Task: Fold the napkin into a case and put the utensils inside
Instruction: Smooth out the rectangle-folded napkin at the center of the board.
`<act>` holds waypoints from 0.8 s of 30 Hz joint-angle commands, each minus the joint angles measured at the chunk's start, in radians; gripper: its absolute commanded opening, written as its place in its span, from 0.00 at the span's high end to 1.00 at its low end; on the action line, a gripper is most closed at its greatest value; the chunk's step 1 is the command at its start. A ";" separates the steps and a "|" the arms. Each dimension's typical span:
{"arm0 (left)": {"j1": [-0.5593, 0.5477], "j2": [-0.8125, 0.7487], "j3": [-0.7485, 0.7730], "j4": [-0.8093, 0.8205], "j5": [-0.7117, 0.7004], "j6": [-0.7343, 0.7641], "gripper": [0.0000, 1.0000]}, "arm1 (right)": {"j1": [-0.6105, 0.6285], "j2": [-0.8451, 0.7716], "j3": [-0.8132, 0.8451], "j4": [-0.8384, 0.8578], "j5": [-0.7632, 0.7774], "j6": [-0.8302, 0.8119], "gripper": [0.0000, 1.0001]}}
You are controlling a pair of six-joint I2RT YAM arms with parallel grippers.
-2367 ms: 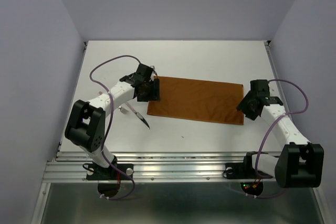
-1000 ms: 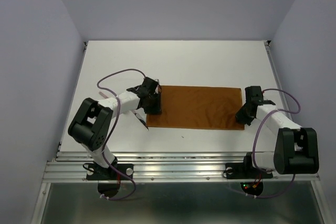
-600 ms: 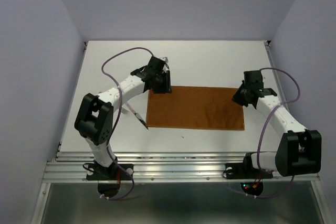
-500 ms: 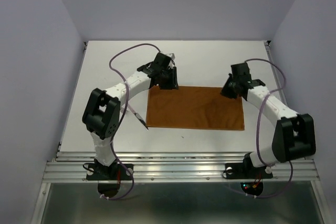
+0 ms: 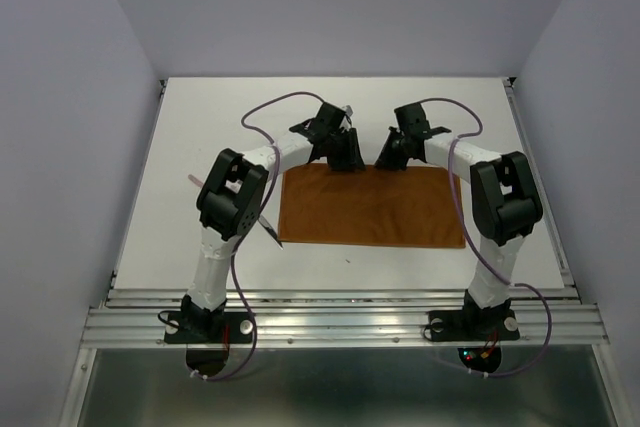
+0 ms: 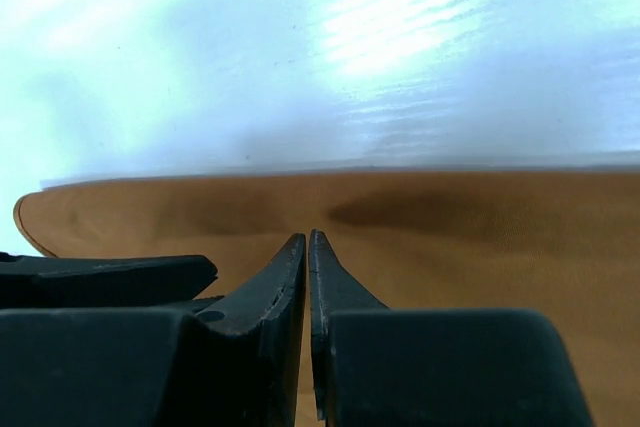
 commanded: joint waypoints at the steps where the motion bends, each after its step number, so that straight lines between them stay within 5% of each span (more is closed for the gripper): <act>1: 0.003 0.025 0.054 0.047 0.020 -0.032 0.55 | -0.007 0.039 0.067 0.038 -0.024 0.016 0.90; 14: 0.015 0.051 -0.018 0.052 -0.009 -0.003 0.56 | -0.007 0.109 0.058 0.029 0.027 0.013 0.91; 24: 0.023 0.053 -0.075 0.029 -0.029 0.046 0.57 | -0.166 0.023 -0.036 0.029 0.008 -0.029 0.91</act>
